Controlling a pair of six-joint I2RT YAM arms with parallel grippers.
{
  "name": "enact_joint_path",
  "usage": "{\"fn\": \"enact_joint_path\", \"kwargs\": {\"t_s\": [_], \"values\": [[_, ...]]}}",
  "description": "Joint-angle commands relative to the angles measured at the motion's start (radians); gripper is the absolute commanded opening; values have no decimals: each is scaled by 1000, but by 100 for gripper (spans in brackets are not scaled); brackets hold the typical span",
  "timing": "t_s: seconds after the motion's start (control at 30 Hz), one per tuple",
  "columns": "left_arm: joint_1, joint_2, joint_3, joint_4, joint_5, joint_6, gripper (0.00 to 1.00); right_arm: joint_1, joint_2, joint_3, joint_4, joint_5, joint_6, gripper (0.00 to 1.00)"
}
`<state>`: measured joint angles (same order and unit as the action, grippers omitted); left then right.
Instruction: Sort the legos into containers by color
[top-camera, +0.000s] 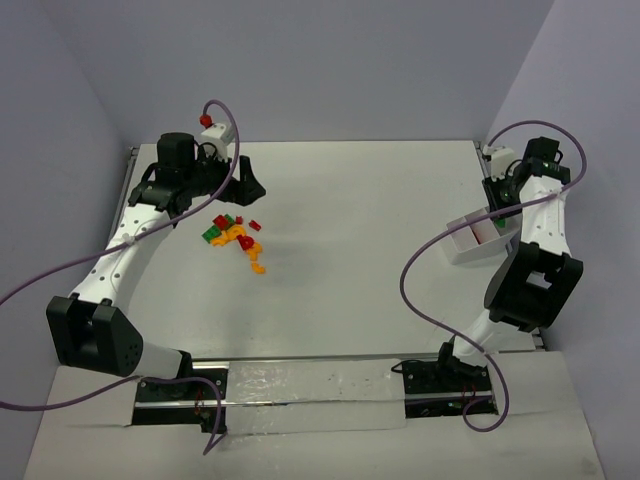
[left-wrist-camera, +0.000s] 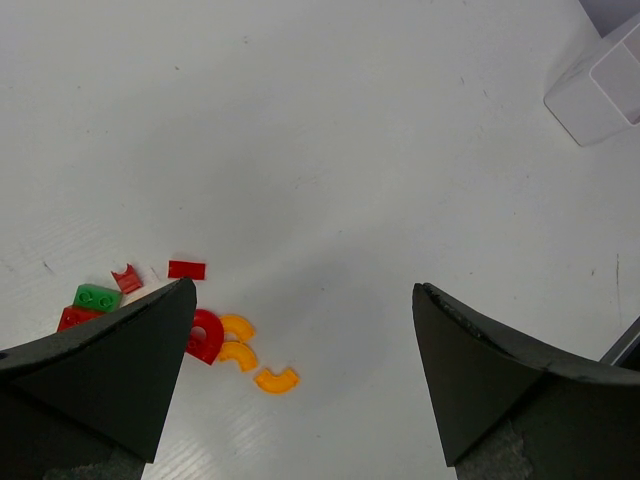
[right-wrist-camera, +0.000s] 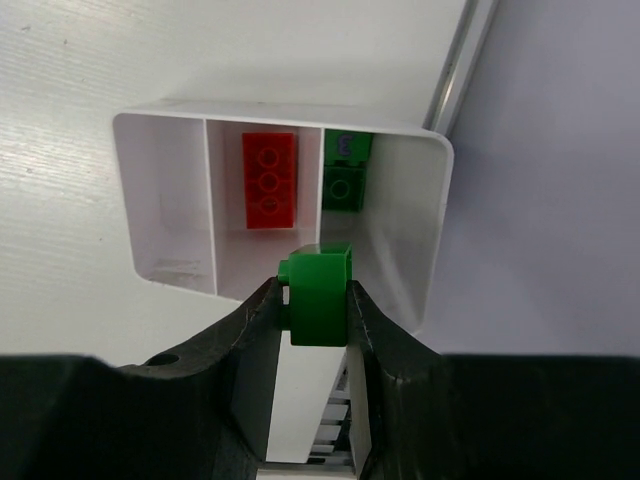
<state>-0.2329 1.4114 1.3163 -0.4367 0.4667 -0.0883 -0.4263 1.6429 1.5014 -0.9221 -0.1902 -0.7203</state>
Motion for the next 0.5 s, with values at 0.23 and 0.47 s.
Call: {"fn": "enact_joint_path", "kwargs": {"t_s": [0.23,0.47], "values": [[0,18,17,-6,3,30,99,-22,51,68,75,49,-22,24],[1,18,18,-15,-34,38,99,-25,62,82,84,54,-14,55]]}}
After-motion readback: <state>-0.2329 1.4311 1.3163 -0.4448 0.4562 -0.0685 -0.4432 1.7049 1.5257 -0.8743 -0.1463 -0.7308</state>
